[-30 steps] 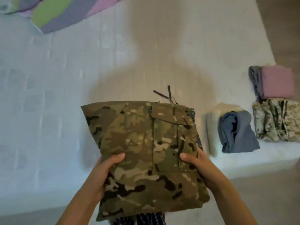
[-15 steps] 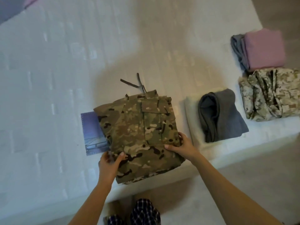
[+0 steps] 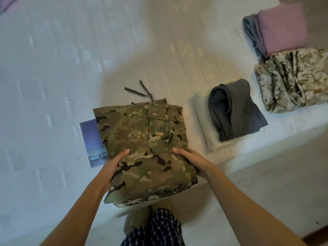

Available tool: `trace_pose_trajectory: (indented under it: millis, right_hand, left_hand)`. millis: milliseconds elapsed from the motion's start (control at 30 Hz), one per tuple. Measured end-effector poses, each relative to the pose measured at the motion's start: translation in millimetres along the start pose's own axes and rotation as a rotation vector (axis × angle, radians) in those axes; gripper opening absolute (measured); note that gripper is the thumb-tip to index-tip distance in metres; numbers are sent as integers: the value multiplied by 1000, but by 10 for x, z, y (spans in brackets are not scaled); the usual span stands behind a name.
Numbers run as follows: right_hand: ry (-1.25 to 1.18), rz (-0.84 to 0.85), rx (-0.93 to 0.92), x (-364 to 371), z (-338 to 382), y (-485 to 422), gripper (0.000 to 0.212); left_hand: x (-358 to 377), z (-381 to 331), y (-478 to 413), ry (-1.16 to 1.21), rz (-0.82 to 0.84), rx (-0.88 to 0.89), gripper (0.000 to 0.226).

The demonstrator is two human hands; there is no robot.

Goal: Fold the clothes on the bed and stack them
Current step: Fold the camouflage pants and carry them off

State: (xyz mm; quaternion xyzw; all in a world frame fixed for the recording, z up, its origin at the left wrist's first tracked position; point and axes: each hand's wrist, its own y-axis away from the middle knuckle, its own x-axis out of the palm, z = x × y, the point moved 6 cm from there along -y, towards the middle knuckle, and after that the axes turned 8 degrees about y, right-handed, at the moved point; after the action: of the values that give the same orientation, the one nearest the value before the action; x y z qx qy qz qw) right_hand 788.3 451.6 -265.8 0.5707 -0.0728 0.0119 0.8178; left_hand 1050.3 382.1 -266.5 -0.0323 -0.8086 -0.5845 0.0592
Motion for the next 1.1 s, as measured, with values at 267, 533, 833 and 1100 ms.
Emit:
trace_pose_trajectory:
  millis: [267,533,833,1100]
  right_hand:
    - [-305,-54,89,426,-934,1165,68]
    - [-502,-199,-55,179,-1386,2656,63]
    - [-662,-282,-141,-1229,-1843,3608,42]
    - [-547,-239,-144,-3143,-1977,4275,27]
  left_hand:
    - [33,245,1042,-169,30,-147,94]
    - [1004,288,2244,-410,151,18,63]
    - [2811,840,2882,-464,320,-23,36]
    - [4339,1687,3112,-272,296,-193,56]
